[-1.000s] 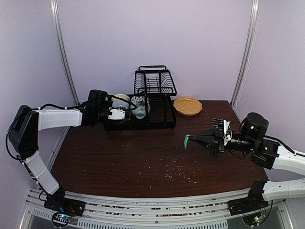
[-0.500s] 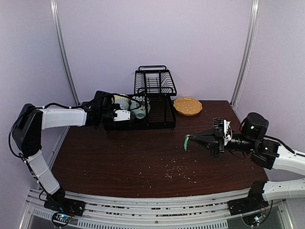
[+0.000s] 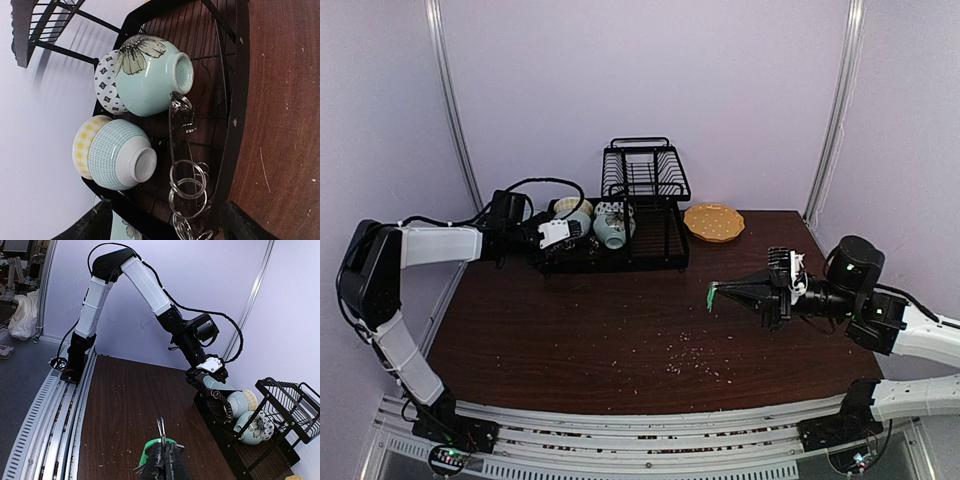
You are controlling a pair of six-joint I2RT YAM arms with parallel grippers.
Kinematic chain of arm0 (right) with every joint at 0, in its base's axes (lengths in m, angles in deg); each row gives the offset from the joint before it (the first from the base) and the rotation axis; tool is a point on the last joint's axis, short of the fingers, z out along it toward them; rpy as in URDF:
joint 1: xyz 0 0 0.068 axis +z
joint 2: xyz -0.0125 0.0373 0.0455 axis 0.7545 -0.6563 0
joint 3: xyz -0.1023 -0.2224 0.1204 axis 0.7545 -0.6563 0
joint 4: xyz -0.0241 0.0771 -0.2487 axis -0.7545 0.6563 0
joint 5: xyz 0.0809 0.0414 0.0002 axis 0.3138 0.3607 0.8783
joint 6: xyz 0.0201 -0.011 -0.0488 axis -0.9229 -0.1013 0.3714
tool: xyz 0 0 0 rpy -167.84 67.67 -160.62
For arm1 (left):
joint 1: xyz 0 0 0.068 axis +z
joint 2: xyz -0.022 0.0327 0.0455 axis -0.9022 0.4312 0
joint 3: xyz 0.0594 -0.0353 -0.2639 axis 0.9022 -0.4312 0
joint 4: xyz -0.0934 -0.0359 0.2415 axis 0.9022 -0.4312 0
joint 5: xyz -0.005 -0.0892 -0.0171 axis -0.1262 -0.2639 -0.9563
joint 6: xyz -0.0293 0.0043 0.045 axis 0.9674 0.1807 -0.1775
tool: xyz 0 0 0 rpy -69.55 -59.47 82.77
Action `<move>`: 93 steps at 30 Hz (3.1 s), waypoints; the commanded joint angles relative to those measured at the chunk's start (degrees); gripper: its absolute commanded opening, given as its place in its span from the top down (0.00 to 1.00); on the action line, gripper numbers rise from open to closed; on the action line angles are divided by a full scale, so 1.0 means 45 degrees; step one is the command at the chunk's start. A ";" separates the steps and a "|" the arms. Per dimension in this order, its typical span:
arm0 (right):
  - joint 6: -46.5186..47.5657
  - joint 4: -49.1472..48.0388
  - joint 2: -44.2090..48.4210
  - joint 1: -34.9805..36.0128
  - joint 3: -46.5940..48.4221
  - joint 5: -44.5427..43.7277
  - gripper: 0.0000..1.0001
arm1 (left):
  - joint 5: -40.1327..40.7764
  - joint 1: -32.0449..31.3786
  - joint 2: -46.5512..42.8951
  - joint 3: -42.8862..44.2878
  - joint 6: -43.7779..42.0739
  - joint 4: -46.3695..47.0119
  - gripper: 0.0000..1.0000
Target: Put the keys on the keyring
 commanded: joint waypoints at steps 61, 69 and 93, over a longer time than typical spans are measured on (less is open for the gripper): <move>0.7177 0.4233 -0.1901 0.2100 0.5463 -0.7467 1.00 | -0.6959 -0.4293 -0.3919 0.6564 1.0506 -1.0726 1.00; 0.8918 0.3668 -0.2079 0.2980 0.5525 -0.7318 1.00 | -0.8636 -0.5079 -0.3006 0.6195 1.0925 -1.0137 1.00; 0.8664 0.6456 -0.3469 0.3415 0.7522 -0.8474 1.00 | -0.6360 -0.6896 -0.1289 0.8591 1.0089 -1.2452 1.00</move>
